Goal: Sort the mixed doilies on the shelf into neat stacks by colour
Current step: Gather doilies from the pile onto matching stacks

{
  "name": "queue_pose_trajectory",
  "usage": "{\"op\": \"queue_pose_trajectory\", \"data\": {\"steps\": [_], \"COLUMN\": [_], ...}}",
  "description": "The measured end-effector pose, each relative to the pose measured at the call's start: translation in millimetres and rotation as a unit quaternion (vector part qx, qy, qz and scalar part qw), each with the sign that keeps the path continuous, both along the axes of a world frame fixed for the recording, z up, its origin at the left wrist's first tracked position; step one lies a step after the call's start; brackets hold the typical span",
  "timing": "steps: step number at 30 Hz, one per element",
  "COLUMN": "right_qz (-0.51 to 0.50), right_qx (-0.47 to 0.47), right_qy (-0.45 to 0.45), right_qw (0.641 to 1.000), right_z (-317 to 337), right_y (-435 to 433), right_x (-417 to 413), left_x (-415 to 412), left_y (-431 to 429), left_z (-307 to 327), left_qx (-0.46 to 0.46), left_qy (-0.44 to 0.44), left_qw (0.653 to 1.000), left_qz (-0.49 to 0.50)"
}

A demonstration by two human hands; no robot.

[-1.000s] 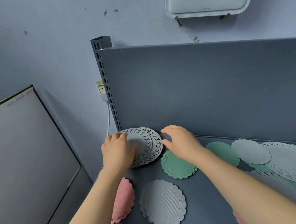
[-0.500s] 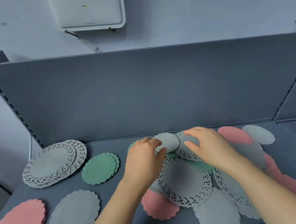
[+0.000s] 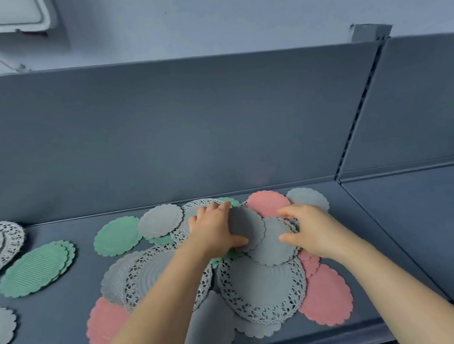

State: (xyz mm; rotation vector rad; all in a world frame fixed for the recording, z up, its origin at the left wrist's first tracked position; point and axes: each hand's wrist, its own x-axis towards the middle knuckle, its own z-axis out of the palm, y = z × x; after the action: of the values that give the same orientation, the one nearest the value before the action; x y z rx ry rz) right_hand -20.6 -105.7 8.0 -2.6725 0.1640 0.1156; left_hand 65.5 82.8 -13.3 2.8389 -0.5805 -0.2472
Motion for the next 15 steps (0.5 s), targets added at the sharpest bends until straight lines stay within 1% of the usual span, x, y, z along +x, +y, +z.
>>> {"op": "queue_pose_trajectory", "data": {"steps": [4, 7, 10, 15], "right_qz": [0.025, 0.065, 0.087, 0.078], "right_qx": [0.033, 0.014, 0.010, 0.014], "right_qy": [0.007, 0.003, -0.004, -0.041], "right_qw": [0.999, 0.998, 0.996, 0.996], "right_z": [-6.0, -10.2, -11.5, -11.5], "right_y": [-5.6, -5.1, -4.4, -0.2], "right_x": [-1.9, 2.0, 6.0, 9.8], "left_x": [-9.1, -26.0, -42.4, -56.9], "left_y": [-1.2, 3.7, 7.9, 18.3], "left_z": [-1.4, -0.4, -0.5, -1.2], "left_qx": [-0.075, -0.121, -0.153, -0.244], "left_qy": [-0.019, -0.052, -0.079, -0.061], "left_qw": [0.995, 0.985, 0.976, 0.957], "left_qz": [0.065, 0.111, 0.131, 0.147]}}
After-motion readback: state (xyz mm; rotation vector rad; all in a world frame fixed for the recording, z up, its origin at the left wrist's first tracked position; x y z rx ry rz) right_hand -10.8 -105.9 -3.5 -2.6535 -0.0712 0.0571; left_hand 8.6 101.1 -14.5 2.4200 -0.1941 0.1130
